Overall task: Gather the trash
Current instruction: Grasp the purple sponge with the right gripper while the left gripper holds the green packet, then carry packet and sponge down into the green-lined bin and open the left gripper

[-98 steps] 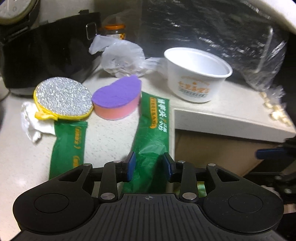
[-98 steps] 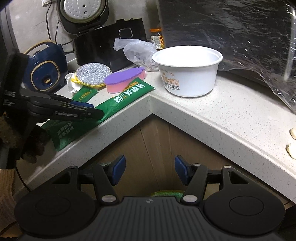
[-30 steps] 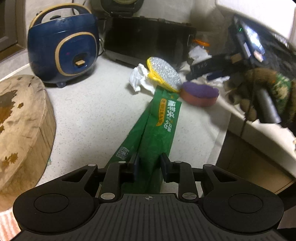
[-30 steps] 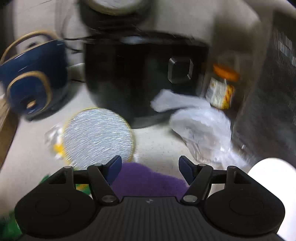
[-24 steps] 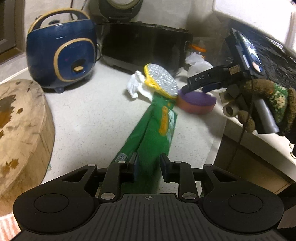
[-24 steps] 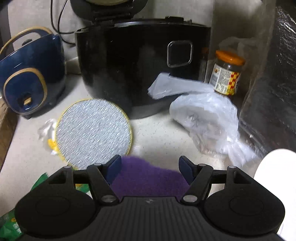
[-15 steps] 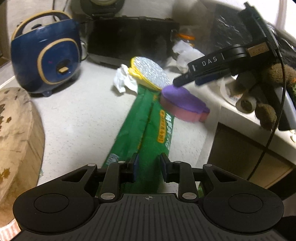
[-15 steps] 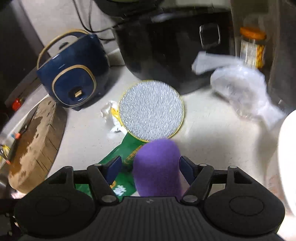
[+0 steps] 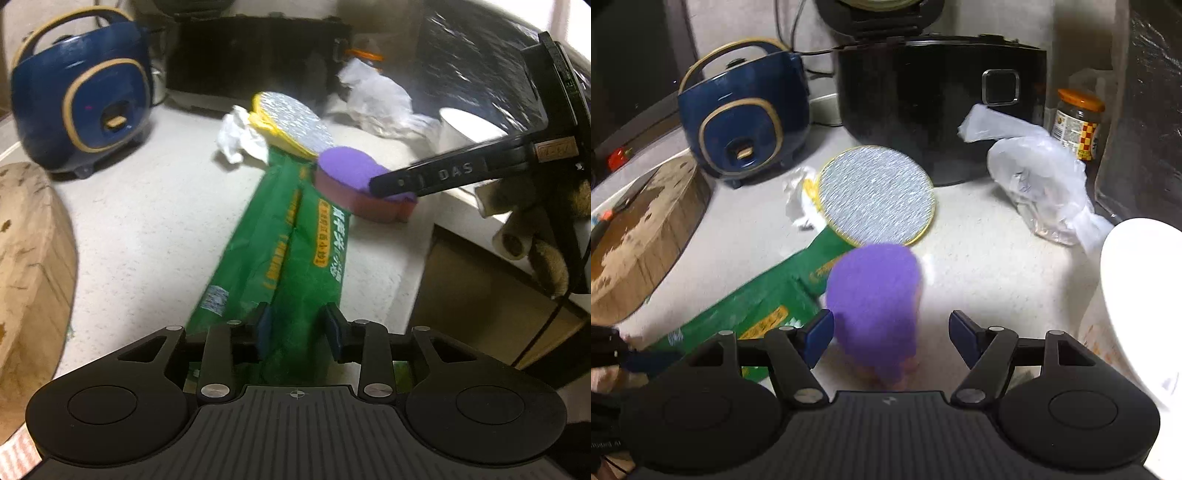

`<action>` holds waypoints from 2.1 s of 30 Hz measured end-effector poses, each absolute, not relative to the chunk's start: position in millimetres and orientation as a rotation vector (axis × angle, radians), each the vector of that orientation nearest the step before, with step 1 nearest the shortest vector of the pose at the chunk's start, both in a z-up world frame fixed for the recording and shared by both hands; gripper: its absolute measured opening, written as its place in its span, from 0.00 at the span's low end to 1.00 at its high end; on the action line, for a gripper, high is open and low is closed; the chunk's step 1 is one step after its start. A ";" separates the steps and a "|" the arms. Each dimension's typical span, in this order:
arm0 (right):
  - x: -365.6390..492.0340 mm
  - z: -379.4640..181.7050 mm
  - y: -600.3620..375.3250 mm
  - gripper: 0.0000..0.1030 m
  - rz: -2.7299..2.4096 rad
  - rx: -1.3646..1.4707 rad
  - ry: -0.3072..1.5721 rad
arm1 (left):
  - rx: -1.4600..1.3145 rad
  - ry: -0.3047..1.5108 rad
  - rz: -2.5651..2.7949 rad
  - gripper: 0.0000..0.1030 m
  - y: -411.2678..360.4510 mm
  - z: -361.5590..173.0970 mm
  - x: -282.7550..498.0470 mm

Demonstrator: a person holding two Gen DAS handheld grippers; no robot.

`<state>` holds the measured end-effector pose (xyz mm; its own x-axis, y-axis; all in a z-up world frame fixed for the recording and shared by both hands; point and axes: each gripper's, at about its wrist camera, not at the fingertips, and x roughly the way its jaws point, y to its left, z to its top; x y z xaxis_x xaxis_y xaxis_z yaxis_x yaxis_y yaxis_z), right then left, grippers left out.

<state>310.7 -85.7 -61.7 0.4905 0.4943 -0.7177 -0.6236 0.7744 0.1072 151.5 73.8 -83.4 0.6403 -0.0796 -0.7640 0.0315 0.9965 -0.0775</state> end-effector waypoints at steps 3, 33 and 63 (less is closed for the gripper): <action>296.1 -65.5 -82.6 0.68 0.680 -0.222 0.753 | -0.027 0.879 -0.094 0.36 69.1 -86.0 150.9; 210.4 -20.1 -154.8 0.57 0.517 0.230 0.746 | -0.131 0.773 -0.163 0.17 64.6 -65.6 145.8; 74.7 -171.0 -373.7 0.57 0.152 0.354 1.003 | -0.462 1.205 -0.304 0.16 -90.0 -214.6 147.3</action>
<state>74.7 -373.7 -171.0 0.5332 0.2858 -0.7963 0.0365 0.9326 0.3592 147.3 -90.1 -214.6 0.3344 -0.4626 -0.8211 -0.0176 0.8680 -0.4962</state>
